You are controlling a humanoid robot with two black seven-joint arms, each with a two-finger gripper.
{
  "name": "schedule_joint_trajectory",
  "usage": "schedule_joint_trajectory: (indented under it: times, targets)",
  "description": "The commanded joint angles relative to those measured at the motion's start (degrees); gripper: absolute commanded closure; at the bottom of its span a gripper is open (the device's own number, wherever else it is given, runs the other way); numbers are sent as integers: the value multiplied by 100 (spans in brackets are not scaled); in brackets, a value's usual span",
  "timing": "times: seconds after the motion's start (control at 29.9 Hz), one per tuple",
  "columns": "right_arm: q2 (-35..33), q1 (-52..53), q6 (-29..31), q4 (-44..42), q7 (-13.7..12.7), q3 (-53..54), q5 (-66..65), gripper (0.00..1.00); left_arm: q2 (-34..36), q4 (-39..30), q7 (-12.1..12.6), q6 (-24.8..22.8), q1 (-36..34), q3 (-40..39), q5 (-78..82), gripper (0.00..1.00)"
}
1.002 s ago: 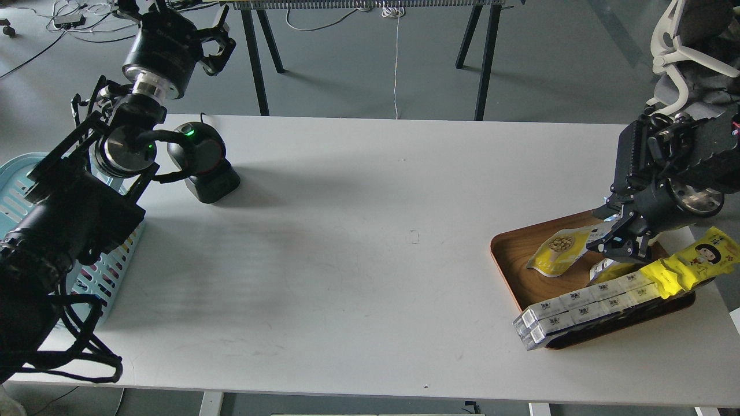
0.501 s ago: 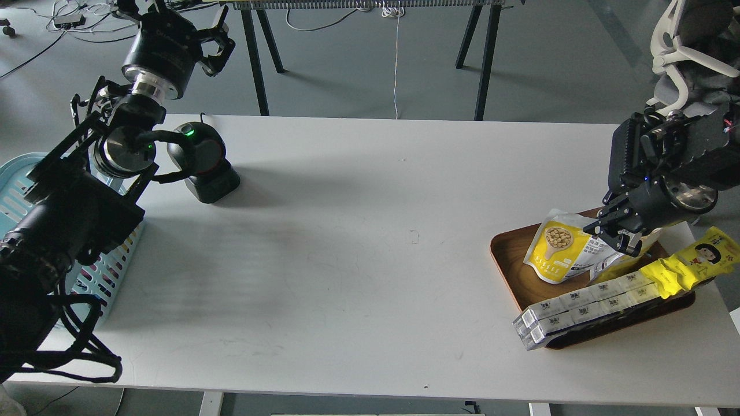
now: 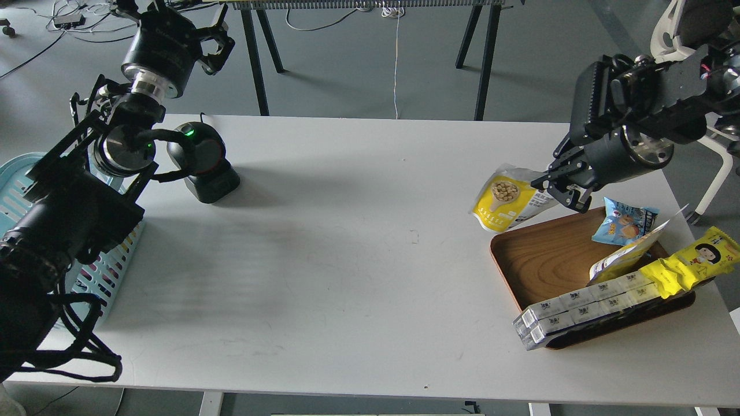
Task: Scan snack and place in basket
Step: 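Grasp the yellow snack bag and lift it off the tray, then hold the yellow bag with the right gripper in front of the scanner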
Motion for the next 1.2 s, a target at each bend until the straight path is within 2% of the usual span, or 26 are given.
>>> schedule_joint_trajectory:
  times: [0.0,0.27,0.6,1.17]
  targets:
    - [572,141,-9,-8,0,138,320,100,6,0,0,1,-2,1,2,0]
    - [1794,133,-18,-131,0,560,1340,100,6,0,18,1,-19,1,-7,0]
    - [2911,-271,-44,-877,0,824,1604,100,6,0,18,1,-19,1,-7,0]
    - [3000,-676,-35,-1406,0,851,1596,100,41,8,18,-8,-19,1,2,0]
